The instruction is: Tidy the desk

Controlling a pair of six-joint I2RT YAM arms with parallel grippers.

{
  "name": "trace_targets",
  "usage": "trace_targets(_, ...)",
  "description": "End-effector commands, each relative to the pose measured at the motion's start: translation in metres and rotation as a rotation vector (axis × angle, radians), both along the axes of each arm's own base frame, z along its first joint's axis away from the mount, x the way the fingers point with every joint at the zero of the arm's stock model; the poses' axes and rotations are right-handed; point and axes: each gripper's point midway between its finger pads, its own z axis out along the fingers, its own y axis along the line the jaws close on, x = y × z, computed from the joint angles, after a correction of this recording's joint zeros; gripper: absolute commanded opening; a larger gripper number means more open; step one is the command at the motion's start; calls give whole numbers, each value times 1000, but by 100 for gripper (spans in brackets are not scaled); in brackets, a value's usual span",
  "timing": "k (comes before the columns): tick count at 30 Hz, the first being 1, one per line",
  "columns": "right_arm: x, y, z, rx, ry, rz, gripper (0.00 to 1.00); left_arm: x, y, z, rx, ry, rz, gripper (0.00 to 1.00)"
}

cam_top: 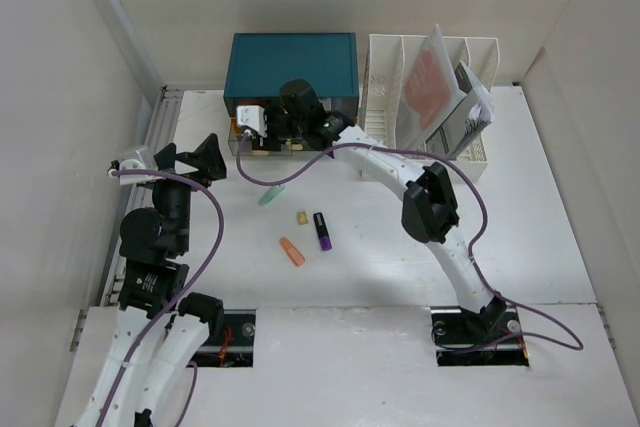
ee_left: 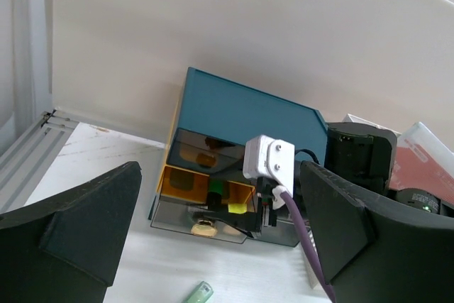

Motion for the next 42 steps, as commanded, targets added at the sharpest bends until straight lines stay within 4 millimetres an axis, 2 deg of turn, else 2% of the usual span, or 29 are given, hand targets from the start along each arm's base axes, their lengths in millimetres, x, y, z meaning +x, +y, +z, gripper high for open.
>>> trace_targets(1, 10, -5, 81, 152, -64, -81, 62, -1, 1, 9, -2, -36, 5, 94)
trace_targets(3, 8, -13, 108, 200, -49, -126, 62, -1, 1, 9, -2, -36, 5, 94)
trace_targets(5, 7, -19, 122, 223, -26, -161, 61, -1, 1, 9, -2, -36, 5, 94)
trace_targets(6, 3, -24, 124, 239, 45, -200, 61, -1, 1, 9, -2, -36, 5, 94)
trace_targets(7, -2, -31, 143, 267, 63, -223, 58, -1, 1, 9, -2, -36, 5, 94)
trace_targets(8, -6, -37, 143, 256, 95, -215, 55, -1, 1, 9, -2, -36, 5, 94)
trace_targets(9, -15, -43, 134, 213, 146, -213, 41, -4, 2, 11, -5, -44, 5, 94)
trace_targets(10, -27, -52, 150, 238, 179, -224, 20, -4, 2, 11, -5, -44, 5, 94)
trace_targets(11, -29, -63, 152, 245, 216, -205, 1, -4, 2, 11, -5, -44, 5, 94)
trace_targets(12, -34, -71, 149, 248, 267, -202, 0, -6, 2, 13, -8, -53, 5, 94)
trace_targets(13, -41, -80, 123, 227, 399, -221, 0, -6, 2, 13, -8, -53, 5, 94)
trace_targets(14, -51, -90, 132, 244, 435, -185, 0, -6, 1, 13, -5, -54, -4, 94)
trace_targets(15, -57, -100, 126, 237, 517, -138, 0, -6, 1, 13, -5, -54, -4, 94)
trace_targets(17, -71, -117, 93, 159, 703, -159, 0, -6, -1, 14, -2, -55, -14, 94)
trace_targets(18, -88, -120, 81, 124, 778, -90, 57, -6, -1, 14, -2, -55, -14, 94)
trace_targets(19, -91, -128, 66, 98, 817, -112, 81, -6, -1, 14, -2, -55, -14, 94)
trace_targets(20, -103, -137, 30, 36, 875, -131, 98, -6, -1, 14, -2, -55, -14, 94)
trace_targets(21, -111, -148, 35, 45, 832, -143, 100, -6, -1, 14, -2, -55, -14, 94)
trace_targets(22, -115, -150, 24, 35, 784, -196, 100, -6, -1, 14, -2, -55, -14, 94)
trace_targets(23, -114, -151, 23, 64, 717, -216, 100, -6, -1, 14, -2, -55, -14, 94)
trace_targets(24, -130, -162, 6, 38, 715, -250, 100, -6, -1, 14, -2, -55, -14, 94)
trace_targets(26, -139, -164, -10, 5, 716, -309, 100, -9, 0, 16, -4, -64, -14, 94)
trace_targets(27, -146, -167, -28, -6, 796, -389, 100, -9, 0, 16, -4, -64, -14, 94)
trace_targets(31, -139, -167, -41, 45, 701, -695, 100, -9, -2, 16, -11, -65, -25, 94)
trace_targets(32, -134, -174, -46, 47, 672, -775, 100, -9, -2, 16, -11, -65, -25, 94)
trace_targets(33, -133, -172, -44, 68, 673, -804, 100, -9, -2, 16, -11, -65, -25, 94)
trace_targets(35, -132, -172, -54, 87, 713, -877, 100, -9, -2, 16, -11, -65, -25, 94)
trace_targets(38, -118, -184, -73, 77, 676, -1055, 100, -12, -2, 18, -13, -74, -25, 94)
trace_targets(42, -117, -183, -89, 63, 690, -1117, 96, -12, -2, 18, -13, -74, -25, 94)
